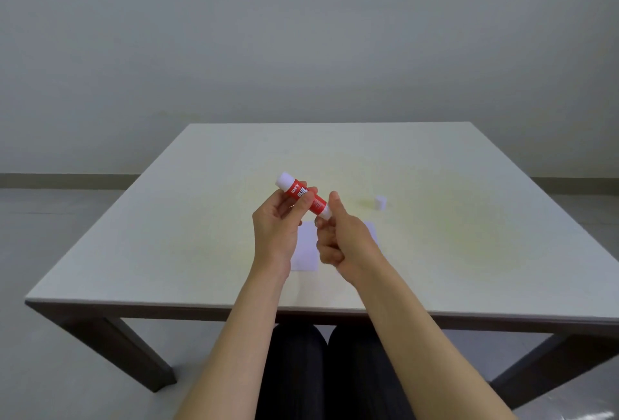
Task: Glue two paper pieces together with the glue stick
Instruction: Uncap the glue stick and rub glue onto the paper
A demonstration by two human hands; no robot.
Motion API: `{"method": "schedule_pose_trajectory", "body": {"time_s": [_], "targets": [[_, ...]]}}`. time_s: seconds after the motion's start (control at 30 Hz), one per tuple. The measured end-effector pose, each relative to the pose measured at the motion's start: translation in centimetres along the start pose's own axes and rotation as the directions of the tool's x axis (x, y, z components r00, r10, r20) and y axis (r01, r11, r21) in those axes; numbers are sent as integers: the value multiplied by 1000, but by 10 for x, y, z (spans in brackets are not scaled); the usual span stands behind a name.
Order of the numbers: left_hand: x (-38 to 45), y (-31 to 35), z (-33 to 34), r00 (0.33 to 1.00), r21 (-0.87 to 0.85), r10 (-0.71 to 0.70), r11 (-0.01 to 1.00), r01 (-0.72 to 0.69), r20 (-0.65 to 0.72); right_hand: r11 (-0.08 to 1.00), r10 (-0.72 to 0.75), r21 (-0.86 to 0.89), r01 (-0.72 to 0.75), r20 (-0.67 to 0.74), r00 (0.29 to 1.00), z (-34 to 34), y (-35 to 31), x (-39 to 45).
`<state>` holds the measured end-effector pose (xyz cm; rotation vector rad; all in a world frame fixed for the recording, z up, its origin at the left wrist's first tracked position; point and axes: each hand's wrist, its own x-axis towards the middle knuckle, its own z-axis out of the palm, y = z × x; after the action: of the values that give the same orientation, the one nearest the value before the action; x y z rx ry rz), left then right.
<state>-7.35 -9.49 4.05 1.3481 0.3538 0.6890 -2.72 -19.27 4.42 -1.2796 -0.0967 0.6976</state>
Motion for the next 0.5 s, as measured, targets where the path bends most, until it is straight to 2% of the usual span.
{"method": "schedule_pose_trajectory", "body": {"time_s": [0.03,0.1,0.13,0.2,0.27,0.37,0.5], "targets": [[0,-1,-1,1000,5,6,1000,-6,-3,988,120,86,-126,70,990,-2,-4,-2],[-1,-3,-4,1000,-8,4,1000,-4,-5,978,177,89,-188,121,977,-5,-6,-3],[-1,-4,-4,1000,-14,0,1000,-1,-3,990,135,22,-137,97,986,-5,-6,-3],[-1,-4,-4,1000,-23,-1,1000,0,-18,986,-78,-144,80,18,997,-4,-4,-5],[0,-2,-5,998,-41,3,999,-5,-62,954,-248,-168,249,28,968,-5,-1,-6],[3,1,-7,995,-45,21,999,-26,-95,948,-292,-88,305,132,947,-8,-1,-10],[1,0,-7,996,-70,-4,998,-3,-90,945,-295,-115,306,102,950,-5,-1,-8]]}}
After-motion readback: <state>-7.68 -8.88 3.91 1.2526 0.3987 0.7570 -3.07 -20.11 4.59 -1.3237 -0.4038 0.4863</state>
